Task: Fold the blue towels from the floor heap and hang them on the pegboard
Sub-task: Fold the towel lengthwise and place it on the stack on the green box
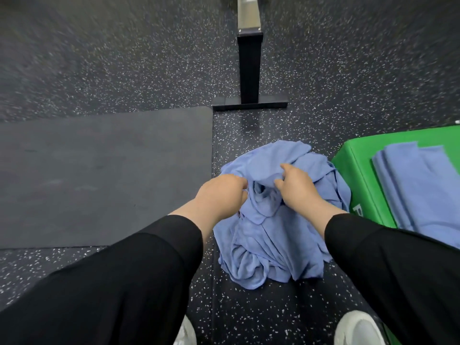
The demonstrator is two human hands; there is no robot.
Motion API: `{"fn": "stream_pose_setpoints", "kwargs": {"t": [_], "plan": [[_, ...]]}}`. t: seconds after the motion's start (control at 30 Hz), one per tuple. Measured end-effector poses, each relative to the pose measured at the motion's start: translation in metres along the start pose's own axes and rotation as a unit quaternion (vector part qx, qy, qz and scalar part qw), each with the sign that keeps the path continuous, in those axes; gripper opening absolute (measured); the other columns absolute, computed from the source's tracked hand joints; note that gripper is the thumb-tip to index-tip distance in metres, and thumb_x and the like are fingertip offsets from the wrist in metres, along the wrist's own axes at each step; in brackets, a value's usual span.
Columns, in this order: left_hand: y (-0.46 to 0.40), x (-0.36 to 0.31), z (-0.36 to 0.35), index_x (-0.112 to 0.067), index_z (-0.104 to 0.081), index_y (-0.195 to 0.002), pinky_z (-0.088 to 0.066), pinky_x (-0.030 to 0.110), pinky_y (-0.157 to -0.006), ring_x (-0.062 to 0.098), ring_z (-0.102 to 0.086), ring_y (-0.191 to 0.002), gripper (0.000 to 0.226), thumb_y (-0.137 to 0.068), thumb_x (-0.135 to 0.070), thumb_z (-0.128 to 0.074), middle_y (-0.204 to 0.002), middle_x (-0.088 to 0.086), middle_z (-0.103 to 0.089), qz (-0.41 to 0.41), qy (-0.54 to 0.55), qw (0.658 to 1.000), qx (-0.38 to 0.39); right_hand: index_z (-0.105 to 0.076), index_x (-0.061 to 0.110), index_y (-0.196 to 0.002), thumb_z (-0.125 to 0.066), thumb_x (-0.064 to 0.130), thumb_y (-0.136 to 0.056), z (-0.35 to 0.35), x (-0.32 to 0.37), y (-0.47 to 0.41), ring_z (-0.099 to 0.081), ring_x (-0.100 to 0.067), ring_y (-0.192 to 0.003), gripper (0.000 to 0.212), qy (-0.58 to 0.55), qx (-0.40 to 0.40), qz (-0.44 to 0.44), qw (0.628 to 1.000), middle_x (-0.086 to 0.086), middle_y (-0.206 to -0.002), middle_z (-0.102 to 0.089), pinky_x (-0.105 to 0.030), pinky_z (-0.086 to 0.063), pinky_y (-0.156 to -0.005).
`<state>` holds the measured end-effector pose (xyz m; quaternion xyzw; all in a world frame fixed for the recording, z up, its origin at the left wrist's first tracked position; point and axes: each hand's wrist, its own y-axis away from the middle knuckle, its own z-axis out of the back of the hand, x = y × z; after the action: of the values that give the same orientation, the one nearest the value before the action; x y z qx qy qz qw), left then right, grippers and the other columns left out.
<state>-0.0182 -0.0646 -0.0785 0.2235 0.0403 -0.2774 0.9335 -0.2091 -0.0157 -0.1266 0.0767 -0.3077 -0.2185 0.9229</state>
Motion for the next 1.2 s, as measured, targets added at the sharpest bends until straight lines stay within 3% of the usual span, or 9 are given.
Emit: {"fn": "stream_pose_setpoints", "kwargs": {"t": [0.13,0.3,0.57,0.67,0.8,0.9,0.97,1.07,1.2], "plan": [[0.024,-0.010,0.043,-0.013,-0.067,-0.110,-0.055,0.041,-0.081,0.030,-0.064,-0.097,0.029,-0.099,-0.027,-0.044,-0.104,0.006,-0.070,0.021,0.065,0.996,-0.062,-0.062,0.013,-0.083,-0.052,0.017,-0.100,0.047,0.014,0.015,-0.061,-0.030,-0.089,0.020,-0.041,0.007,0.004,0.999,-0.012,-0.087,-0.067,-0.033,-0.039,-0.071],[0.077,-0.055,0.100,-0.024,-0.061,-0.131,-0.052,0.037,-0.091,0.021,-0.063,-0.108,0.033,-0.102,-0.031,-0.048,-0.123,-0.001,-0.069,-0.010,0.175,0.976,-0.129,-0.067,0.014,-0.102,-0.051,0.016,-0.102,0.121,0.055,0.068,-0.056,-0.020,-0.090,0.017,-0.119,-0.104,0.084,0.984,0.001,-0.093,-0.064,-0.027,-0.032,-0.072],[0.180,-0.120,0.162,-0.028,-0.053,-0.143,-0.045,0.033,-0.107,0.010,-0.061,-0.117,0.043,-0.100,-0.024,-0.053,-0.129,-0.008,-0.066,-0.076,0.368,0.901,-0.217,-0.070,0.025,-0.090,-0.060,0.014,-0.098,0.228,0.119,0.188,-0.058,0.008,-0.073,0.017,-0.197,-0.187,0.214,0.938,0.014,-0.082,-0.069,-0.007,-0.040,-0.069],[0.207,-0.126,0.164,-0.031,-0.058,-0.137,-0.044,0.032,-0.110,0.001,-0.059,-0.119,0.038,-0.100,-0.021,-0.056,-0.129,-0.015,-0.066,-0.107,0.436,0.872,-0.196,-0.069,0.030,-0.085,-0.060,0.013,-0.097,0.241,0.125,0.220,-0.060,0.007,-0.077,0.023,-0.218,-0.181,0.244,0.928,0.016,-0.082,-0.071,-0.012,-0.045,-0.075],[0.216,-0.124,0.156,-0.035,-0.049,-0.145,-0.038,0.034,-0.116,0.001,-0.048,-0.133,0.046,-0.100,-0.031,-0.058,-0.143,-0.017,-0.055,-0.099,0.405,0.894,-0.164,-0.070,0.025,-0.090,-0.059,0.017,-0.096,0.232,0.121,0.234,-0.066,-0.011,-0.086,0.015,-0.211,-0.141,0.247,0.935,0.007,-0.086,-0.073,-0.030,-0.050,-0.083],[0.215,-0.122,0.156,-0.025,-0.066,-0.114,-0.048,0.035,-0.101,0.001,-0.062,-0.104,0.017,-0.100,-0.029,-0.058,-0.110,-0.015,-0.070,-0.119,0.399,0.898,-0.143,-0.070,0.022,-0.092,-0.057,0.010,-0.098,0.234,0.126,0.234,-0.064,-0.009,-0.085,0.018,-0.213,-0.114,0.259,0.935,0.004,-0.087,-0.073,-0.029,-0.049,-0.083],[0.213,-0.121,0.159,-0.018,-0.063,-0.093,-0.047,0.034,-0.082,0.006,-0.055,-0.078,0.013,-0.099,-0.029,-0.060,-0.083,-0.012,-0.063,-0.117,0.400,0.896,-0.150,-0.069,0.022,-0.092,-0.056,0.010,-0.099,0.239,0.131,0.231,-0.060,-0.005,-0.082,0.019,-0.207,-0.122,0.259,0.935,0.005,-0.086,-0.071,-0.026,-0.046,-0.080],[0.208,-0.116,0.163,-0.014,-0.063,-0.085,-0.041,0.031,-0.072,0.008,-0.049,-0.071,0.021,-0.097,-0.031,-0.063,-0.076,-0.008,-0.059,-0.107,0.421,0.886,-0.163,-0.068,0.023,-0.092,-0.055,0.014,-0.100,0.241,0.130,0.226,-0.058,-0.002,-0.080,0.018,-0.215,-0.145,0.241,0.935,0.007,-0.087,-0.069,-0.020,-0.044,-0.076],[0.201,-0.107,0.166,-0.016,-0.061,-0.080,-0.038,0.032,-0.066,0.012,-0.048,-0.068,0.024,-0.096,-0.033,-0.064,-0.072,-0.008,-0.057,-0.073,0.353,0.924,-0.125,-0.066,0.024,-0.093,-0.053,0.018,-0.102,0.238,0.121,0.217,-0.053,0.003,-0.072,0.017,-0.202,-0.188,0.206,0.939,0.008,-0.081,-0.066,-0.013,-0.039,-0.066]]}}
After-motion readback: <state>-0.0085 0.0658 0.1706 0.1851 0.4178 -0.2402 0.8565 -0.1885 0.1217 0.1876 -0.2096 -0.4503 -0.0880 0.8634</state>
